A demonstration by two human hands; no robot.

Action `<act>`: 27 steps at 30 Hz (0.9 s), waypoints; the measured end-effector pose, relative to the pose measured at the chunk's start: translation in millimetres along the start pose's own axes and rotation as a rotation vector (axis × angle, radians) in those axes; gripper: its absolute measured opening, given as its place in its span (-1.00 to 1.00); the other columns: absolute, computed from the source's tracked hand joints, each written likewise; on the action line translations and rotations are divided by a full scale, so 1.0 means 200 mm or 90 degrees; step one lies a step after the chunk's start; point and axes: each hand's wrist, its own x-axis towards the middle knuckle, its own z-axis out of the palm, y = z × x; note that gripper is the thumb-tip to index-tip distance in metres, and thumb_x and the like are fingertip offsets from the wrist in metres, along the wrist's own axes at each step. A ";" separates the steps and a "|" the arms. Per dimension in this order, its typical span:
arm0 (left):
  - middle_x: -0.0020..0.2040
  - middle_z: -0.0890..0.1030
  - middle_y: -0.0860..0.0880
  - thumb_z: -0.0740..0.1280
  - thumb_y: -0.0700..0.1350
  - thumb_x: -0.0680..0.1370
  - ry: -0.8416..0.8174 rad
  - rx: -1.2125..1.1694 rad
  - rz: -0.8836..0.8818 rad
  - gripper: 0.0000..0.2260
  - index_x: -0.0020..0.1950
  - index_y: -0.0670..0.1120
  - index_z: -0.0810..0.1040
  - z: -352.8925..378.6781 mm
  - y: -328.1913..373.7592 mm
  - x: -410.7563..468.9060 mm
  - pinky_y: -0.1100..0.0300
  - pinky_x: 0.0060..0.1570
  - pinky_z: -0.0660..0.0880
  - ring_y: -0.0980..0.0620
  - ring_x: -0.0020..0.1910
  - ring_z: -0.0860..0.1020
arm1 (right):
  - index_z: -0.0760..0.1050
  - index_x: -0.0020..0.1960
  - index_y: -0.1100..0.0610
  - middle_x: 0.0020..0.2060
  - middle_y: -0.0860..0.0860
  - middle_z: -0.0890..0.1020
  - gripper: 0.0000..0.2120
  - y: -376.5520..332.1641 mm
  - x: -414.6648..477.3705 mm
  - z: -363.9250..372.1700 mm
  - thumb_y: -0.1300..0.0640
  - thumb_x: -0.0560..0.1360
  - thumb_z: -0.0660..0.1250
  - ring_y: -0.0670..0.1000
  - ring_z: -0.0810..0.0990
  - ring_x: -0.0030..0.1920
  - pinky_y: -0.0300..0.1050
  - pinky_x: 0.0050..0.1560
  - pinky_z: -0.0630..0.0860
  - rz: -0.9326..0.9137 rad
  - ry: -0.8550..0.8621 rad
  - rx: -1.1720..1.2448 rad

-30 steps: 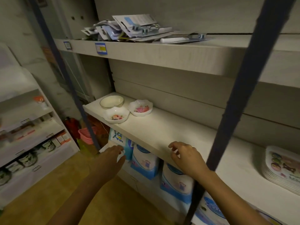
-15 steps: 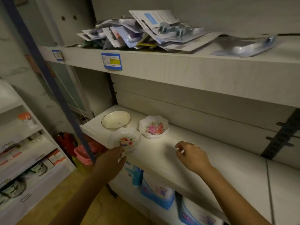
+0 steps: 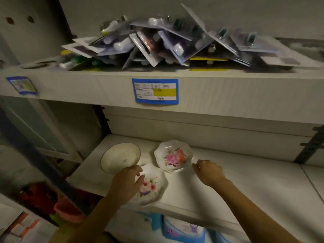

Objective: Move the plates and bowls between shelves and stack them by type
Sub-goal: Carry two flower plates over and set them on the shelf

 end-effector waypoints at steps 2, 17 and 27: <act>0.11 0.62 0.01 0.22 0.01 0.55 -0.002 -0.006 0.026 -0.73 0.20 -0.03 0.49 -0.03 -0.06 0.05 0.29 0.01 0.42 0.08 0.05 0.56 | 0.49 0.15 0.14 0.06 0.09 0.61 -0.51 -0.08 0.05 0.03 -0.14 0.60 -0.07 0.11 0.60 0.04 -0.10 -0.10 0.43 0.050 -0.003 -0.029; 0.05 0.63 0.02 0.22 -0.05 0.54 -0.030 -0.049 0.136 -0.79 0.11 -0.04 0.53 -0.07 -0.23 0.19 0.26 -0.07 0.43 0.09 -0.03 0.53 | 0.48 0.11 0.11 -0.05 0.06 0.55 -0.73 -0.25 0.18 0.07 0.02 0.54 0.13 0.06 0.55 0.02 -0.15 -0.07 0.40 0.310 -0.111 0.112; -0.04 0.65 -0.04 0.20 -0.10 0.53 -0.057 -0.068 0.114 -0.85 -0.05 -0.09 0.55 -0.03 -0.17 0.32 0.12 -0.10 0.50 -0.01 -0.08 0.58 | 0.52 0.12 0.22 0.01 0.12 0.60 -0.61 -0.23 0.13 -0.07 -0.01 0.60 0.04 0.12 0.55 -0.02 -0.11 -0.08 0.41 0.293 -0.023 0.149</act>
